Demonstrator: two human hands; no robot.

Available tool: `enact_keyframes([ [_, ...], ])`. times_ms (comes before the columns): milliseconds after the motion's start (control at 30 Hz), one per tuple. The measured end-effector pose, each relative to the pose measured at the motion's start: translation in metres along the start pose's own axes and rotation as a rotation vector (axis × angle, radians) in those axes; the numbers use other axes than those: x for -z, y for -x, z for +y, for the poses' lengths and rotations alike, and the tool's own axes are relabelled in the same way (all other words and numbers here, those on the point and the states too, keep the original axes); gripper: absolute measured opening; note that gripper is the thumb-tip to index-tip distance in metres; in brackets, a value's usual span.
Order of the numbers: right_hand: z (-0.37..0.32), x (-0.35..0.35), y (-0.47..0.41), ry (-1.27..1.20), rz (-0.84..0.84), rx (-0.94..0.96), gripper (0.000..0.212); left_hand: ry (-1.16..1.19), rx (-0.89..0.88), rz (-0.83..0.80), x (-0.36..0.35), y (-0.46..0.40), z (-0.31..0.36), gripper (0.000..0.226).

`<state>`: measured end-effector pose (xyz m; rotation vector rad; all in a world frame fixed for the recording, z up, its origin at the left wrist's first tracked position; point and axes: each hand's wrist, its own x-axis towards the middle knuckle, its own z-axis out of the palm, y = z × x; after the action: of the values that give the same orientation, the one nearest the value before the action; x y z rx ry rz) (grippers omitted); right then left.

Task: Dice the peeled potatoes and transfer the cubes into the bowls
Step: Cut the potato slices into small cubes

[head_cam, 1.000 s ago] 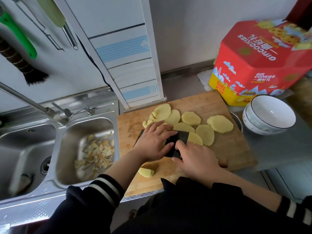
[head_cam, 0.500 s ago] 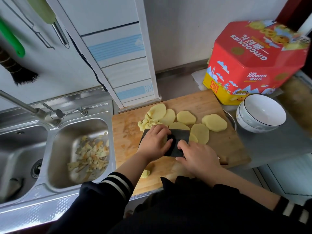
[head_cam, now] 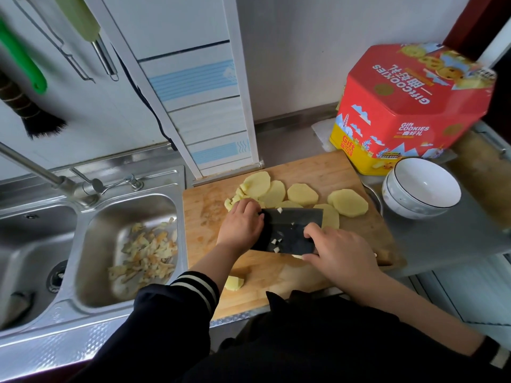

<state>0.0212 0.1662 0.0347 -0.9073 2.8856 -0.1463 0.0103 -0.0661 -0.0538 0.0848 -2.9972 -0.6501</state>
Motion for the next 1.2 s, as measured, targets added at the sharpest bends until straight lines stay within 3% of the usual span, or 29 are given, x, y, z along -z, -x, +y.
enact_keyframes([
  [300,0.010,0.019,0.002,0.023,0.017,-0.099,0.042,0.022,0.088,0.001,-0.002,0.003,-0.015,0.028],
  [400,0.012,0.021,0.001,0.054,0.054,-0.128,0.044,0.122,0.138,0.145,0.000,0.006,-0.006,0.031],
  [500,0.011,0.018,-0.001,0.072,0.071,-0.138,0.046,0.127,-0.077,0.316,0.007,0.012,0.020,0.034],
  [567,0.009,0.015,-0.002,0.080,0.079,-0.129,0.046,0.082,-0.332,0.261,0.008,0.014,0.041,0.031],
  [633,0.007,0.014,-0.002,0.082,0.075,-0.124,0.046,0.046,-0.438,0.167,0.004,0.015,0.052,0.026],
  [767,0.007,0.012,0.000,0.105,0.062,-0.119,0.049,-0.018,-0.301,0.117,-0.002,0.019,0.030,0.021],
  [867,0.009,0.011,0.003,0.117,0.053,-0.117,0.049,-0.160,-0.014,0.005,0.002,0.022,0.007,0.024],
  [967,0.009,0.013,0.003,0.122,0.061,-0.124,0.048,-0.185,0.153,0.061,0.011,0.018,0.010,0.028],
  [1067,0.004,0.015,0.003,0.129,0.075,-0.124,0.049,-0.029,-0.196,0.177,0.018,0.016,0.039,0.041],
  [1133,0.001,0.016,0.004,0.123,0.106,-0.121,0.047,-0.036,-0.418,0.061,0.015,0.019,0.061,0.054],
  [1200,0.000,0.013,0.005,0.135,0.134,-0.110,0.048,-0.095,-0.451,-0.055,0.006,0.020,0.075,0.058],
])
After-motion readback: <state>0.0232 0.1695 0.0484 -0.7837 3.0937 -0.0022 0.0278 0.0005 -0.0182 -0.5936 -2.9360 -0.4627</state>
